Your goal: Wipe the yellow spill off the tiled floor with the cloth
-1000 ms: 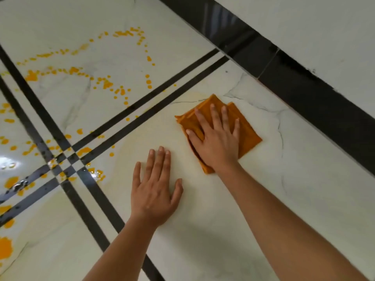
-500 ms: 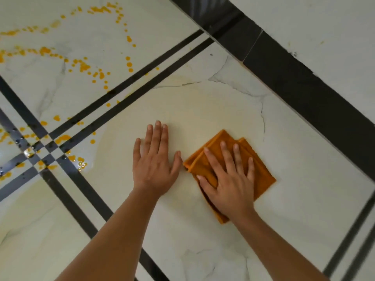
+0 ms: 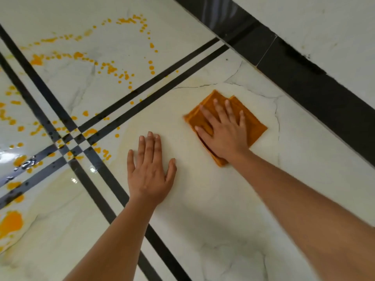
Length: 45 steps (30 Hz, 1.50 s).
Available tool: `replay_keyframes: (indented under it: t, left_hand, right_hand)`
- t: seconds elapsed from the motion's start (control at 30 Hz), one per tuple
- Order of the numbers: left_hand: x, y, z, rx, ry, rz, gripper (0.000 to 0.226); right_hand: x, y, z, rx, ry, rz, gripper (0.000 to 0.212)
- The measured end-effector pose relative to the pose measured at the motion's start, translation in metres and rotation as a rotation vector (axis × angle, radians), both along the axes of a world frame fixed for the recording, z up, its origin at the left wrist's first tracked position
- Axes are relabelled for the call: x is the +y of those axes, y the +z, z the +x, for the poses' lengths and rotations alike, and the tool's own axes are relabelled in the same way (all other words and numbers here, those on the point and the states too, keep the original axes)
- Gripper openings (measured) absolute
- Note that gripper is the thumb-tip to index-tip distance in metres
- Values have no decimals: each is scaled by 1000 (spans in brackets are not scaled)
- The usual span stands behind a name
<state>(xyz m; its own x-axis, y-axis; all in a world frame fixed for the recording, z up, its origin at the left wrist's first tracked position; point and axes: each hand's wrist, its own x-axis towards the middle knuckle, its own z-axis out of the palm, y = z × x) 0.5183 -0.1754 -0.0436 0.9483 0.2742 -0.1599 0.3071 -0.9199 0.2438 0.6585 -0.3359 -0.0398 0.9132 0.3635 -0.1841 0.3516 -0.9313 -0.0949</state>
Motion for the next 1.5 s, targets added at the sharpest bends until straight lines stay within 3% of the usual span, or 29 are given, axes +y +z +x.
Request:
replay_keyframes:
  t: [0.07, 0.23, 0.37, 0.4, 0.53, 0.57, 0.7, 0.73, 0.87, 1.0, 1.13, 1.27, 1.33, 1.43, 1.5]
  left_hand:
    - [1, 0, -2, -15, 24, -6, 73]
    - [10, -1, -13, -14, 40, 5, 78]
    - [24, 0, -35, -17, 94, -4, 74]
    - [27, 0, -39, -25, 103, -1, 73]
    - [38, 0, -62, -46, 204, -14, 70]
    - [39, 0, -69, -40, 230, -17, 70]
    - [53, 0, -100, -12, 279, 9, 68]
    - [55, -1, -102, -15, 286, 7, 68]
    - [55, 0, -111, -57, 331, 4, 70]
    - [48, 12, -99, -179, 410, -103, 68]
    - [17, 32, -50, -296, 365, -180, 64]
    - [-14, 29, 3, -100, 415, -307, 68]
    - [-15, 18, 18, 14, 463, -240, 75]
    - [-17, 4, 14, -8, 412, -83, 80]
    - [-21, 2, -5, -32, 253, -53, 79]
  right_hand:
    - [40, 3, -3, -15, -147, 20, 66]
    - [38, 0, -42, -49, 320, 20, 64]
    - [63, 1, -11, -3, -30, 3, 65]
    - [75, 2, -21, -15, -30, 7, 65]
    - [72, 1, -75, -29, 534, -22, 66]
    - [67, 3, -65, -3, 555, -39, 67]
    - [104, 2, -47, -7, 123, -31, 65]
    - [118, 1, -60, -21, 102, -14, 66]
    - [141, 2, -119, 13, 308, -9, 70]
    - [121, 17, -101, 137, 267, 123, 75]
    - [67, 27, -92, 53, 169, 182, 65]
    - [35, 29, -90, 36, 28, 116, 57]
    - [27, 26, -92, 42, 5, 84, 57]
    - [9, 20, -98, 42, -13, 60, 56]
    - [-3, 17, -101, 52, -23, 49, 56]
